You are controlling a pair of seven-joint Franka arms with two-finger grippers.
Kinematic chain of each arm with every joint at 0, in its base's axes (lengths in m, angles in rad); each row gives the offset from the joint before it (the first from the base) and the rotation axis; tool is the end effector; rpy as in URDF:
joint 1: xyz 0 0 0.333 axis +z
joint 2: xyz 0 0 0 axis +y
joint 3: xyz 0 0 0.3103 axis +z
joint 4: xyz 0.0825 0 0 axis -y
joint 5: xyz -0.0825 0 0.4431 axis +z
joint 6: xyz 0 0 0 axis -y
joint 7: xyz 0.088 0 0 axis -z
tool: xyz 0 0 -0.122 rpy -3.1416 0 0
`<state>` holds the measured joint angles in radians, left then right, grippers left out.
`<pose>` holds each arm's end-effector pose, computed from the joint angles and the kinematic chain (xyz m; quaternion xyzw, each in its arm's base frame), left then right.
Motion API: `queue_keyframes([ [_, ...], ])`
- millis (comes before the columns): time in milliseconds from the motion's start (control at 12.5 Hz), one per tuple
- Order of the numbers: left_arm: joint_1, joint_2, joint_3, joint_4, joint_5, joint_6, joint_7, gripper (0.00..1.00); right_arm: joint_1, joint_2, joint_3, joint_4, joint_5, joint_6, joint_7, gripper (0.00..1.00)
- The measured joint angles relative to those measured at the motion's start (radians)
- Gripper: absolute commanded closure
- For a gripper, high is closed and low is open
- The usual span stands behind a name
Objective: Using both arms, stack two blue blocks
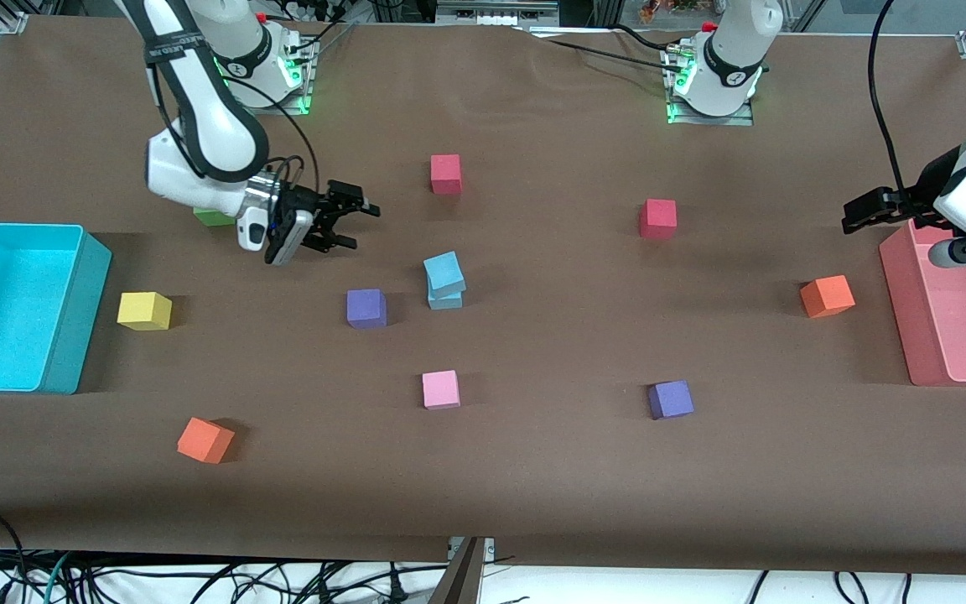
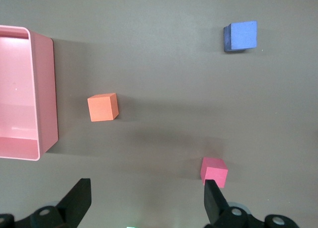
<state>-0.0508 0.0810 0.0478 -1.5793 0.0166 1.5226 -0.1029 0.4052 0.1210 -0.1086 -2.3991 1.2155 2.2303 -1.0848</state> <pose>0.6264 -0.0007 0.5453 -0.9963 -0.0497 0.0681 0.0139 0.4827 0.1877 0.1928 -0.8906 -0.2020 -0.0432 0.4053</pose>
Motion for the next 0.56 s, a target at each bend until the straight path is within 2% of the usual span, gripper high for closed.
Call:
queue_keyframes([
  [241, 0.000, 0.000, -0.003, 0.000, 0.001, 0.006, 0.001, 0.00, -0.027, -0.023, -0.088, 0.099, -0.341, -0.156, 0.153, 0.01],
  [561, 0.000, 0.000, -0.007, 0.000, 0.001, 0.006, 0.002, 0.00, -0.067, -0.039, -0.137, 0.339, -0.736, -0.402, 0.430, 0.01],
])
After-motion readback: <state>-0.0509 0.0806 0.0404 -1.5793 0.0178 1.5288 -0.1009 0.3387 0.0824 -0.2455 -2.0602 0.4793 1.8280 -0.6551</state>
